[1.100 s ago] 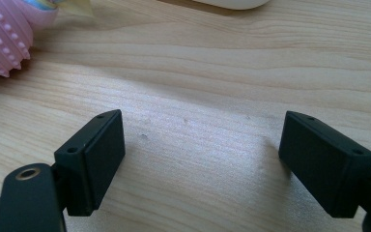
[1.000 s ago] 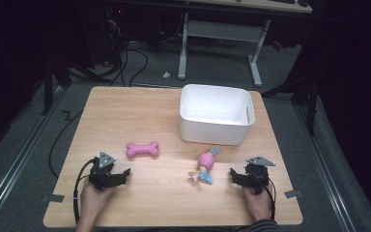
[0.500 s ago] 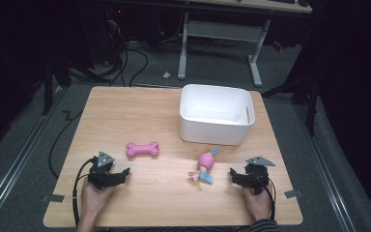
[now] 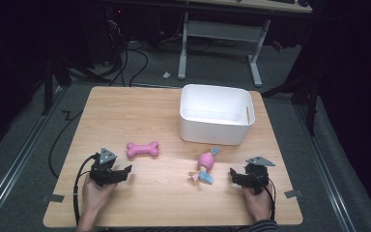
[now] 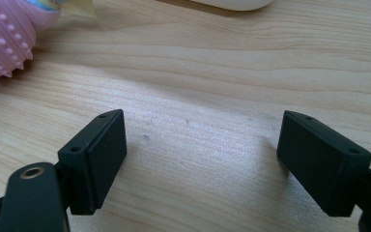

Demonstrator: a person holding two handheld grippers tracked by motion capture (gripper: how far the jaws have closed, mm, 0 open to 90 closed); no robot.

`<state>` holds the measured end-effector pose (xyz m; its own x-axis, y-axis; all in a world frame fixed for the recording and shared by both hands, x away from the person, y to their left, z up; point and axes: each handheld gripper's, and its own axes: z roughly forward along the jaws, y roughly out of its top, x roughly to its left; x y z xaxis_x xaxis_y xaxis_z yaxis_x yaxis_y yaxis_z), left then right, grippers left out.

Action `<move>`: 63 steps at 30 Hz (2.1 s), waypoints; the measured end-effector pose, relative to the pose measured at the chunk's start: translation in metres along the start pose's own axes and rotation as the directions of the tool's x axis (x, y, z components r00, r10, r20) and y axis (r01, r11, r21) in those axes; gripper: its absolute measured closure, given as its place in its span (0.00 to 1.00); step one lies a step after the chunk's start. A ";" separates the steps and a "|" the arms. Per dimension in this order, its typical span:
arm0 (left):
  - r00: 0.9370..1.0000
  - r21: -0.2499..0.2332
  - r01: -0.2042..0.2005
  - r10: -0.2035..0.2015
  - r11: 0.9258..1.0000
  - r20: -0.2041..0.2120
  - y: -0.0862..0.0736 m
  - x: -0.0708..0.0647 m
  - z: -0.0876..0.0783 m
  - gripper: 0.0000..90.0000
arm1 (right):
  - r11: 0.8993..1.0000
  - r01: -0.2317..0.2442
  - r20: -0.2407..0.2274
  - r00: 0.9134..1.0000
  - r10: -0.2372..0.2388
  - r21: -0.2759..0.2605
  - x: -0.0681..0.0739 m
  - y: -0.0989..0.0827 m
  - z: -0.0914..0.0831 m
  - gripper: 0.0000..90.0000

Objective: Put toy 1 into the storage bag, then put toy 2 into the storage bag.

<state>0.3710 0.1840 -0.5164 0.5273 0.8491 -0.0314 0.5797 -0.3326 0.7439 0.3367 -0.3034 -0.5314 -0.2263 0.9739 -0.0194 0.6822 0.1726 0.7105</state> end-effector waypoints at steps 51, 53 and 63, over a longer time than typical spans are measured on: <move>0.997 -0.032 -0.078 0.078 0.996 -0.003 0.024 -0.010 0.034 0.71 | 1.000 -0.002 0.000 1.000 0.002 0.001 0.000 0.000 0.000 0.20; 0.997 -0.050 -0.072 0.073 0.996 0.010 0.025 -0.013 0.033 0.71 | 1.000 0.000 -0.001 1.000 0.000 0.001 0.000 0.000 0.000 0.20; 0.997 -0.049 -0.051 0.053 0.998 0.047 0.027 -0.013 0.027 0.71 | 1.000 0.001 -0.003 1.000 -0.001 0.001 0.000 0.000 0.000 0.20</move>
<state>0.3967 0.1528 -0.5134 0.5862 0.8098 -0.0235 0.5212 -0.3547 0.7762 0.3365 -0.3032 -0.5313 -0.2292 0.9732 -0.0185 0.6827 0.1742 0.7096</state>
